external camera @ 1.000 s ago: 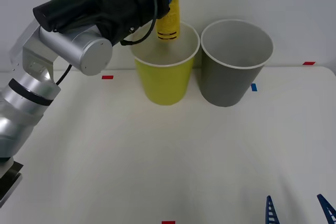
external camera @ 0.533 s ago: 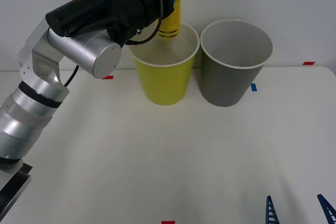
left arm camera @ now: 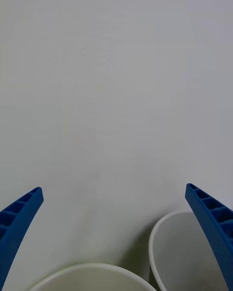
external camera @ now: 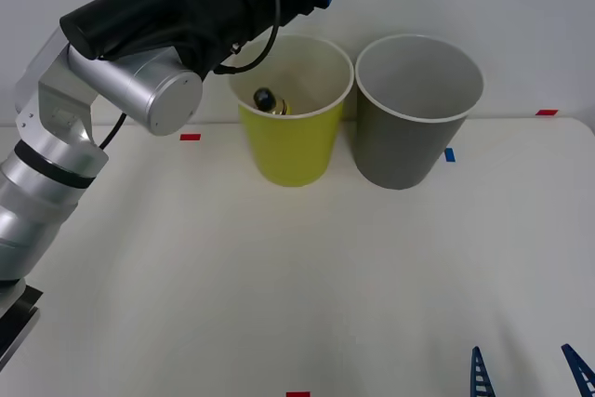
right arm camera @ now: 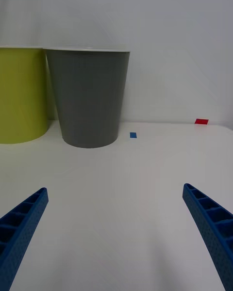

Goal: Put cans in the gray bin and PET bottles in the light green bin.

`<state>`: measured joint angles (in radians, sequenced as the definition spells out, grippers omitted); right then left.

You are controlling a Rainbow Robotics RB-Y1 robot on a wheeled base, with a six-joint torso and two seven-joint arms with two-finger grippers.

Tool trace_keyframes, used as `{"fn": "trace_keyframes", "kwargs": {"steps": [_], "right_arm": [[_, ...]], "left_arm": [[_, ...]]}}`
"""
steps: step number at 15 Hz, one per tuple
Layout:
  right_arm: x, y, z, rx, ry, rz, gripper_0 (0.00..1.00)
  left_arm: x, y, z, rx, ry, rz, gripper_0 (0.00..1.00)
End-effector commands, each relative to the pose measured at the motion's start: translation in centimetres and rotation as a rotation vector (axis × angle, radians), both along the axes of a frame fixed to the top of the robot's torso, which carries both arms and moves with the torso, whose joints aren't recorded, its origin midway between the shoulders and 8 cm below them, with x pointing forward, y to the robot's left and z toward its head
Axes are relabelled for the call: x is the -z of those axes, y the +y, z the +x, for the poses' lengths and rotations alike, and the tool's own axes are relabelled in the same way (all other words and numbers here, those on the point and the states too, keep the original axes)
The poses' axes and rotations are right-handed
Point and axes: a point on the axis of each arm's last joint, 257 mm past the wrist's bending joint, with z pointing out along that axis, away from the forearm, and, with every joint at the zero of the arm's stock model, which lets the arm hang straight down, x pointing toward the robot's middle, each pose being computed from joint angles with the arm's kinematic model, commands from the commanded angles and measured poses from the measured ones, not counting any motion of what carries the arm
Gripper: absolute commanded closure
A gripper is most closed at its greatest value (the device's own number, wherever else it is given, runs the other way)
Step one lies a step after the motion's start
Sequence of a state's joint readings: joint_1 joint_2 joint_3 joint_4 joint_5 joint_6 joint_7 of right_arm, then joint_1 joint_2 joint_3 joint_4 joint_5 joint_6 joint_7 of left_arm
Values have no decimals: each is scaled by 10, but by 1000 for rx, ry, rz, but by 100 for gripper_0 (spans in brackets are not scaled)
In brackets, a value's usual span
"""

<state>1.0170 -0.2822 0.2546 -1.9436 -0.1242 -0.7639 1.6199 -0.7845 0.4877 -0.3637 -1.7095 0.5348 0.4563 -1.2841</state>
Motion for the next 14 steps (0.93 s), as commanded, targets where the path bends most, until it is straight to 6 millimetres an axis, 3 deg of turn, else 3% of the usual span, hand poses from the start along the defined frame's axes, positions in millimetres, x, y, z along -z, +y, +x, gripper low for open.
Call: {"fn": "trace_keyframes", "kwargs": {"steps": [1,3,5,10,14], "right_arm": [[0,0,0,0,0,0,3],[0,0,0,0,0,0,3],[0,0,0,0,0,0,3],[0,0,0,0,0,0,3],[0,0,0,0,0,0,4]], "left_arm": [[-20,17,-12,-9,-24,35,0],[-31,35,-28,-37,-21,98,0],[-26,53,-47,-38,-20,60,0],[5,105,-89,-95,1,3,0],[47,133,-124,-135,63,-5,0]]}}
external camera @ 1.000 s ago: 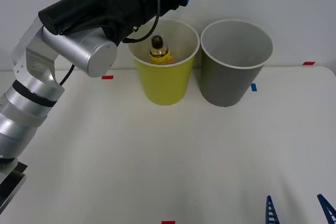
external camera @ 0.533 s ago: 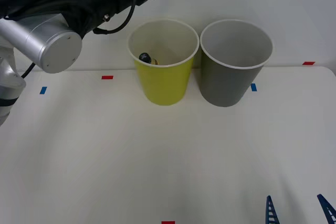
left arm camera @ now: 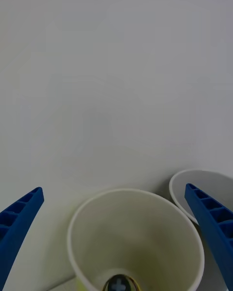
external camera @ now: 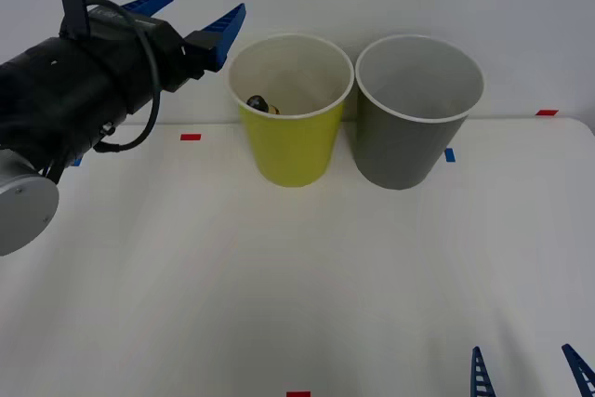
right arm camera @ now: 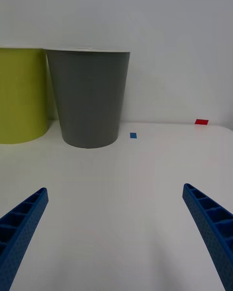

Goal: Put cans in the gray bin and PET bottles in the light green bin.

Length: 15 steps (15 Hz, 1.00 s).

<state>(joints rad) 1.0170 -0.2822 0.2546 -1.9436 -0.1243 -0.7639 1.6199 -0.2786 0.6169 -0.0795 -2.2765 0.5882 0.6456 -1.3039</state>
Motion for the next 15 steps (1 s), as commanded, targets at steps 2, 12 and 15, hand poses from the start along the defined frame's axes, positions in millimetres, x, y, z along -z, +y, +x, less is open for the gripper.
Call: {"fn": "trace_keyframes", "kwargs": {"steps": [2,12,15], "right_arm": [[0,0,0,0,0,0,4],[0,0,0,0,0,0,3],[0,0,0,0,0,0,3]], "left_arm": [[42,27,-40,-43,71,-10,0],[123,73,-86,-155,201,-102,0],[132,83,-90,-222,205,-188,0]]}}
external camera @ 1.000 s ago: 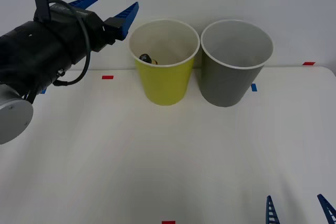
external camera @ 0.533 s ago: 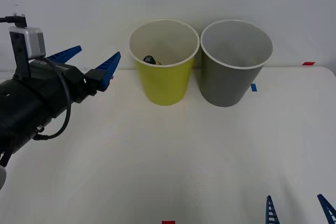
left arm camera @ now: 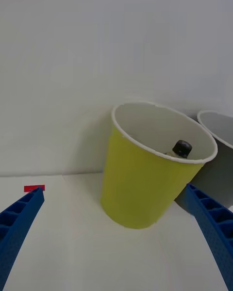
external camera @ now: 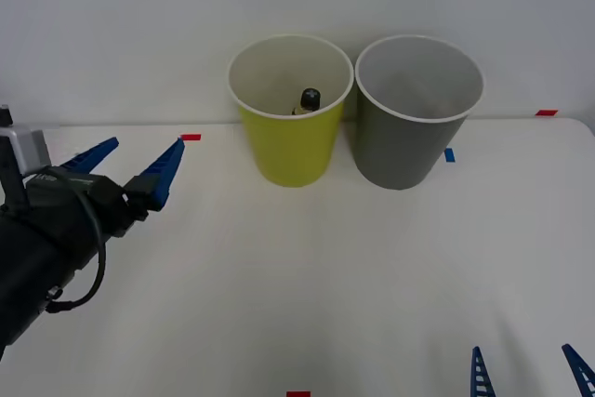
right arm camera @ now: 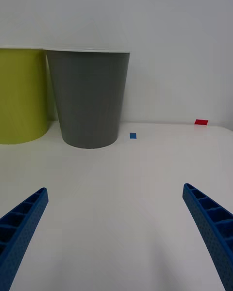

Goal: Put cans in the gray bin and PET bottles in the light green bin.

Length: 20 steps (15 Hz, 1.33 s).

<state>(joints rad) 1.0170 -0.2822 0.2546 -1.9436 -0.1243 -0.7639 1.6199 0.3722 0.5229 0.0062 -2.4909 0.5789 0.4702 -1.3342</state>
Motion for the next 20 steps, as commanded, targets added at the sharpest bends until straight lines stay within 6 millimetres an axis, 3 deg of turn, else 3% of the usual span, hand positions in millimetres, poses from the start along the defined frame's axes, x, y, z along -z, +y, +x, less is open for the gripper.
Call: {"fn": "trace_keyframes", "kwargs": {"steps": [1,11,17,20], "right_arm": [[0,0,0,0,0,0,3],[0,0,0,0,0,0,3],[0,0,0,0,0,0,3],[0,0,0,0,0,0,4]], "left_arm": [[12,10,-5,-76,-2,-33,0],[56,38,-57,-167,-55,-56,0],[101,50,-85,-201,-103,28,0],[127,52,-108,-205,-120,71,0]]}}
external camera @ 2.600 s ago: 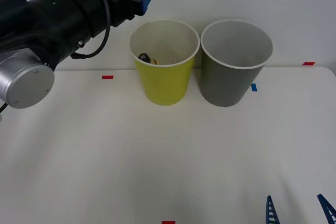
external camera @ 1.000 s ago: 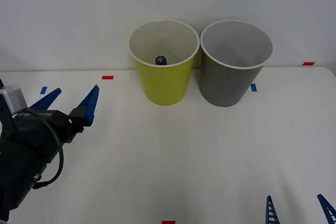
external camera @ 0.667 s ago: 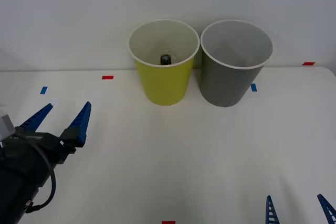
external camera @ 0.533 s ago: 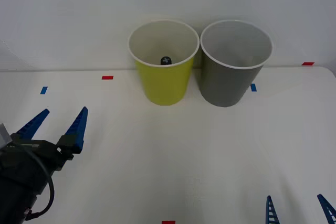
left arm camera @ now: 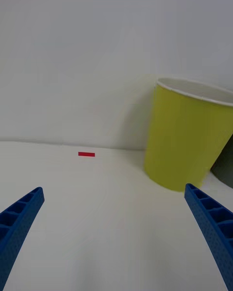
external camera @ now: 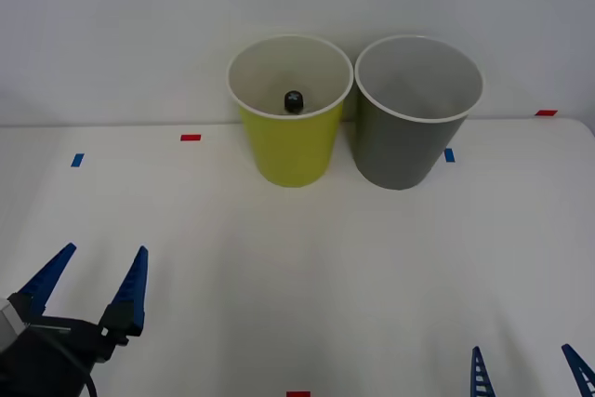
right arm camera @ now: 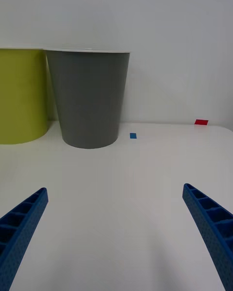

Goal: Put cans in the gray bin and PET bottles in the light green bin.

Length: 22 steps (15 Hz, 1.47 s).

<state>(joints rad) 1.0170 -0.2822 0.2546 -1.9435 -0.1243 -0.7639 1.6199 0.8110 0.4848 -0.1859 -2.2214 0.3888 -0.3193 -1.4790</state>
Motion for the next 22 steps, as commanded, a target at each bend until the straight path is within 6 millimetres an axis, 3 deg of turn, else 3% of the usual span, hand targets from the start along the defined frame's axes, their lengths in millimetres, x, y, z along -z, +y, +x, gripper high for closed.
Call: {"fn": "trace_keyframes", "kwargs": {"steps": [1,4,10,17,22], "right_arm": [[0,0,0,0,0,0,3],[0,0,0,0,0,0,3],[0,0,0,0,0,0,3],[0,0,0,0,0,0,4],[0,0,0,0,0,0,4]], "left_arm": [[28,-1,-26,2,6,40,0],[43,-7,-46,11,44,78,0],[47,-5,-84,-43,26,313,0],[61,17,-104,-119,52,392,0],[70,17,-124,-106,61,416,0]]}}
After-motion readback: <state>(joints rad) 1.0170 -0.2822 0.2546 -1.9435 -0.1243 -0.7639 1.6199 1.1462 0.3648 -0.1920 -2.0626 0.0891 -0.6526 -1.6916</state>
